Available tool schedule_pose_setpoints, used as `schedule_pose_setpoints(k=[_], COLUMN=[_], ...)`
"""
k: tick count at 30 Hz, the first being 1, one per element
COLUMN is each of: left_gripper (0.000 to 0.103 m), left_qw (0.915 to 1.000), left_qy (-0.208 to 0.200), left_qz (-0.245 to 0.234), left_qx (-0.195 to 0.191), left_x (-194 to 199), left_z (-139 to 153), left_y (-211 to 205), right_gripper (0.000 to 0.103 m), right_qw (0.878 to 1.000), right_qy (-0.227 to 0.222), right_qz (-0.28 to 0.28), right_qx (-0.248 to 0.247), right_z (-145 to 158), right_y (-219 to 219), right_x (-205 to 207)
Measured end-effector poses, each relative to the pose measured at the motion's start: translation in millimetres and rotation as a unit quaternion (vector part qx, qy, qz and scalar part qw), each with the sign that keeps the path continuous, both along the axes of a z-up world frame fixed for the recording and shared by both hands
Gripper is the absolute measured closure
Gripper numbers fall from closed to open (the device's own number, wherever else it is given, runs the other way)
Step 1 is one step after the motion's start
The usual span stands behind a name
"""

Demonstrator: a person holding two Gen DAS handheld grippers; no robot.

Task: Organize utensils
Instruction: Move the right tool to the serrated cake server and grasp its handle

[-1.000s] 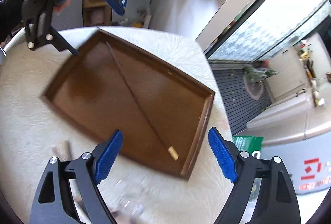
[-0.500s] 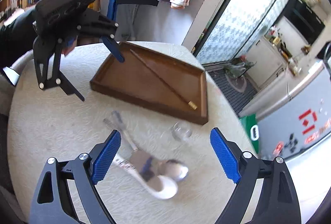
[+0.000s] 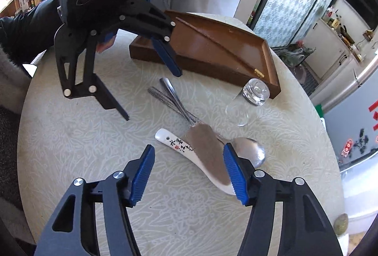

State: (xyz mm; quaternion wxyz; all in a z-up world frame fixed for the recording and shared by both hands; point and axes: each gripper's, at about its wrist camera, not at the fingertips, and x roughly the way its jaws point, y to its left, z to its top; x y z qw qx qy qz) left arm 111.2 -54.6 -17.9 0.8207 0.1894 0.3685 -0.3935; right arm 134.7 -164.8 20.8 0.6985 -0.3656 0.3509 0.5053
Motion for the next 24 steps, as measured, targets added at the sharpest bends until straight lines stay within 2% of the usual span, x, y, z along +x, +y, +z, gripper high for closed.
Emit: schedule_pose_setpoints(k=[2,4,7,13,21,23,24], left_gripper=[0.041,0.049,0.052,0.066,0.069,0.082,0.086], left_qw=[1.0000,0.9999,0.9996,0.9996,0.9991,0.9992,0.9991], left_qy=[0.005,0.013,0.017,0.015,0.014,0.009,0.009], left_qz=[0.001,0.007,0.016,0.002,-0.007,-0.001,0.002], left_qx=[0.003,0.008,0.016,0.024,0.039,0.040,0.041], left_x=[7,17,29,40,42,43,41], left_z=[-4,-8,-12,-17,-23,-22,-22], left_y=[-3,-7,-12,-28,-39,-39,-38], right_gripper=[0.042,0.042,0.042,0.042,0.042,0.042,0.042], right_qw=[1.000,1.000,1.000,1.000,1.000,1.000,1.000], right_qy=[0.002,0.003,0.007,0.014,0.015,0.016,0.016], right_qz=[-0.003,-0.006,-0.010,-0.012,-0.014,-0.014,-0.015], right_qx=[0.002,0.005,0.008,0.006,0.015,0.014,0.015], right_z=[-2,-4,-5,-12,-13,-14,-14], right_y=[-5,-10,-14,-21,-26,-25,-26], right_x=[3,4,12,18,20,22,23])
